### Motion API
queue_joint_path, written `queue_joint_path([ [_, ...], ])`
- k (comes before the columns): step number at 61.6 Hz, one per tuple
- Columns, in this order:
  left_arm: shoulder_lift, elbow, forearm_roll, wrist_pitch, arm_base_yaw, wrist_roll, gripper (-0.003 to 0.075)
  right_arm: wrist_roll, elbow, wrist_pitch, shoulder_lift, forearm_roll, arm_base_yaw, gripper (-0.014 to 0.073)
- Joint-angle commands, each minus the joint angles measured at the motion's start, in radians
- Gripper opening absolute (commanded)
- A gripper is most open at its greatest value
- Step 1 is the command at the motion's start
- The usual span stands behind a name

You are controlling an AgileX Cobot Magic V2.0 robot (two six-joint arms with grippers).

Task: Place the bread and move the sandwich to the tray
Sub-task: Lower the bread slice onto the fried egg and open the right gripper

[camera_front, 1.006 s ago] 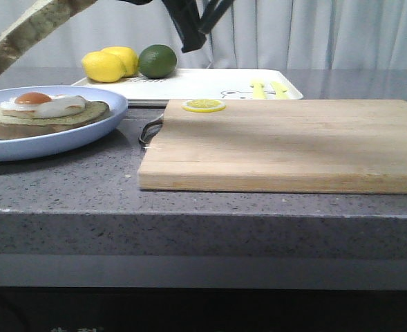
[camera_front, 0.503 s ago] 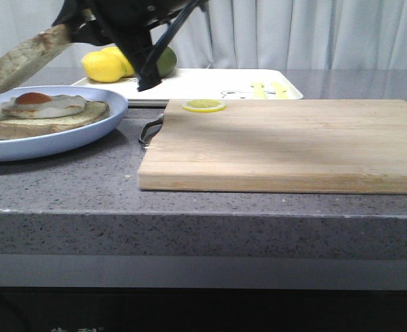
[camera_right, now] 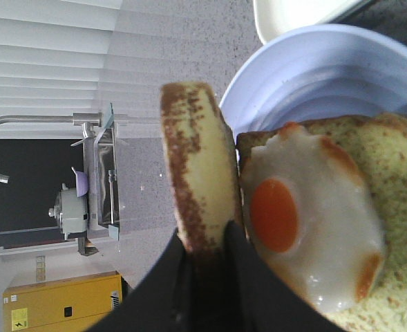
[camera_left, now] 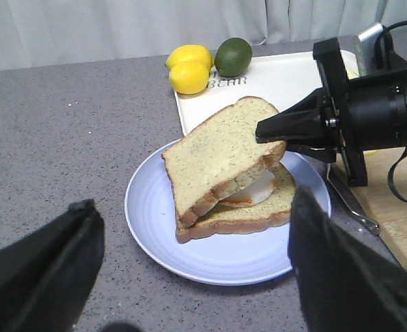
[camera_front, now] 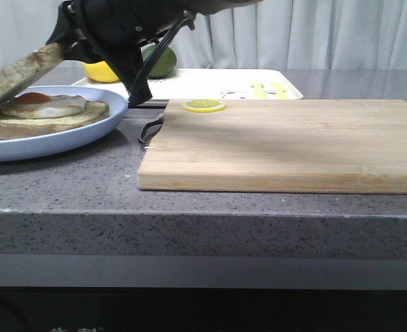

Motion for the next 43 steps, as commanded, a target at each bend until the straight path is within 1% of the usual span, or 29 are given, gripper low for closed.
queue_joint_path([
  [1,0.013,-0.026,-0.001,-0.084,-0.005,-0.001,0.0544,-0.006,-0.036,0.014,-0.062,0.084,-0.001,-0.0036],
  [6,0.013,-0.026,-0.001,-0.084,-0.005,-0.001,0.0544,-0.006,-0.036,0.006,-0.062,0.052,-0.001,0.0007],
  [9,0.013,-0.026,-0.001,-0.084,-0.005,-0.001,0.0544,-0.006,-0.036,0.007,-0.062,0.033,-0.001,0.0055],
  [17,0.013,-0.026,-0.001,-0.092,-0.005,-0.001,0.0544,-0.006,-0.036,0.009,-0.062,0.004,-0.001,0.0218],
  [22,0.013,-0.026,-0.001,-0.094,-0.005,-0.001,0.0544,-0.006,-0.036,0.025,-0.062,-0.039,-0.001,0.0321],
  [25,0.013,-0.026,-0.001,-0.094,-0.005,-0.001,0.0544,-0.006,-0.036,0.039,-0.062,-0.071,-0.001,0.0356],
  [30,0.013,-0.026,-0.001,-0.094,-0.005,-0.001,0.0544,-0.006,-0.036,0.057,-0.064,-0.138,-0.001,0.0389],
  [43,0.013,-0.026,-0.001,-0.094,-0.005,-0.001,0.0544,-0.006,-0.030,0.077,-0.087,-0.313,-0.004,0.0389],
])
